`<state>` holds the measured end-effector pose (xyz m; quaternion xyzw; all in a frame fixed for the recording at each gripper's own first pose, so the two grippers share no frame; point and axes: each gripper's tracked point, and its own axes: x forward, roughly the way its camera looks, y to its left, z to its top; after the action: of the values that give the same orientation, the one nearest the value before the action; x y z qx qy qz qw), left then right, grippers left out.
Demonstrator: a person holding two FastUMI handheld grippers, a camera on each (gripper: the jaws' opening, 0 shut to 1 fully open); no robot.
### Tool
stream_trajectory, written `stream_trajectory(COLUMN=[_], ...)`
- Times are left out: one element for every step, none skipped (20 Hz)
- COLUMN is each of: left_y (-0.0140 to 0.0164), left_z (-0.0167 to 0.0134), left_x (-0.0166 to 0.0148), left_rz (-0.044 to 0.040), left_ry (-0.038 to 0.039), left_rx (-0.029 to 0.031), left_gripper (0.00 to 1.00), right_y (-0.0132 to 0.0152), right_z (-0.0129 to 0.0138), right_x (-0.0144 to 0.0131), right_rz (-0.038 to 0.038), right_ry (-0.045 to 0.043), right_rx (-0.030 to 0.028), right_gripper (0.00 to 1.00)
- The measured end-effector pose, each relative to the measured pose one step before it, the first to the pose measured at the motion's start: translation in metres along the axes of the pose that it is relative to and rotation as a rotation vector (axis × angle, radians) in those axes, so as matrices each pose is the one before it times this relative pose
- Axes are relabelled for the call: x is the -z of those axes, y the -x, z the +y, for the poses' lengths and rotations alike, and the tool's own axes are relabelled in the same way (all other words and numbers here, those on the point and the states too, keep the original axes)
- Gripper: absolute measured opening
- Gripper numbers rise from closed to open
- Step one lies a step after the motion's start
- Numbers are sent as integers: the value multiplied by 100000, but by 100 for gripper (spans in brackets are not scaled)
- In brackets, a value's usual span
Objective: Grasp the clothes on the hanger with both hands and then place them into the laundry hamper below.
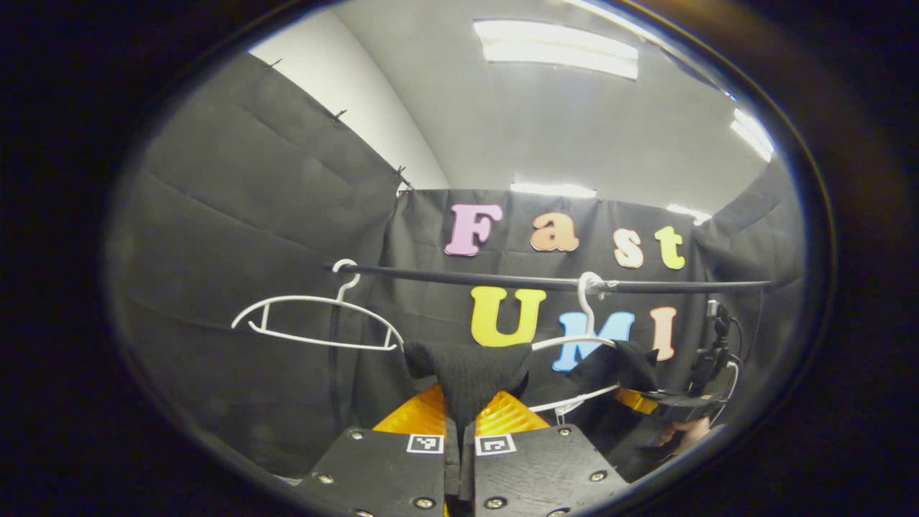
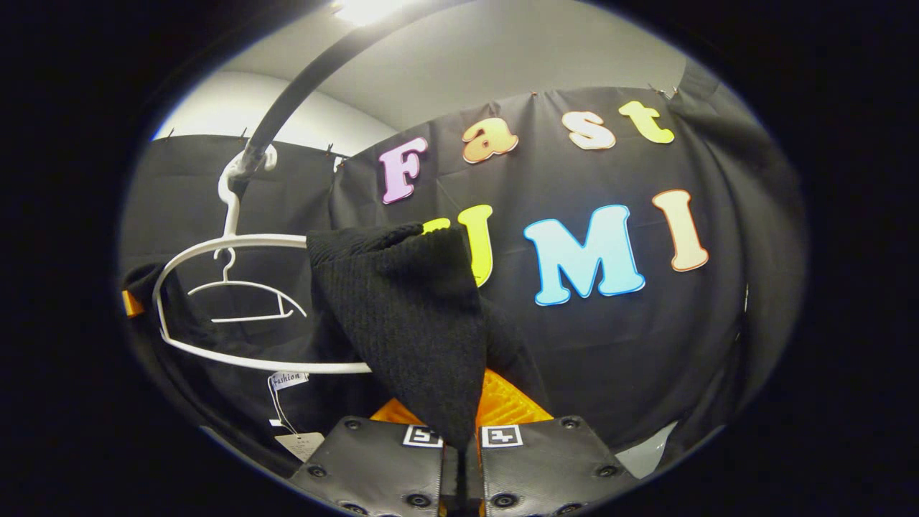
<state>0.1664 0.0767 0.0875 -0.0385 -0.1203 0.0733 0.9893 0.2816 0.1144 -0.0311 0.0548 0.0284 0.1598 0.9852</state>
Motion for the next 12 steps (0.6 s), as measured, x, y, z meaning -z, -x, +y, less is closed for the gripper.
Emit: stream_trajectory(left_y=[65,13,140,155,190,-364,-292,-411,-371,-530,-346,-110], left_z=[972,1009,808,879,855,802,636,774,799,397,422,496], left_x=[-488,-43,-73,262,101,251,215,285,41,226,260,377], left_rz=[-884,-219,-174,179,167,-56,899,533,354,592,557,645], left_ry=[426,1212,1248,883,57,-148,156,-219,-15,604,1009,1030], left_rx=[-1378,-733,-927,-1078,-1386,-1550,-619,-1588,-1314,-992,-666,-527], left_gripper=[1,1,1,1,1,1,1,1,1,1,1,1], right_y=[405,235,8,-296,-914,-711,-455,-326,-401,-285,-281,-204], right_z=[-662,-664,-909,-766,-435,-163,-314,-471,-416,-518,-293,-117], right_x=[-130,-415,-659,-704,-407,-250,-177,6,-54,70,46,174], right_rz=[-1091,-1970,-2607,-2363,-1438,-986,-749,-704,-445,-310,-94,-144], right_ry=[-1191,-1455,-1204,-446,370,739,695,405,420,512,184,537], right_rx=[2272,2088,2193,1777,1162,834,709,701,816,1215,669,398], right_gripper=[8,9,8,9,9,9,9,9,9,8,9,9])
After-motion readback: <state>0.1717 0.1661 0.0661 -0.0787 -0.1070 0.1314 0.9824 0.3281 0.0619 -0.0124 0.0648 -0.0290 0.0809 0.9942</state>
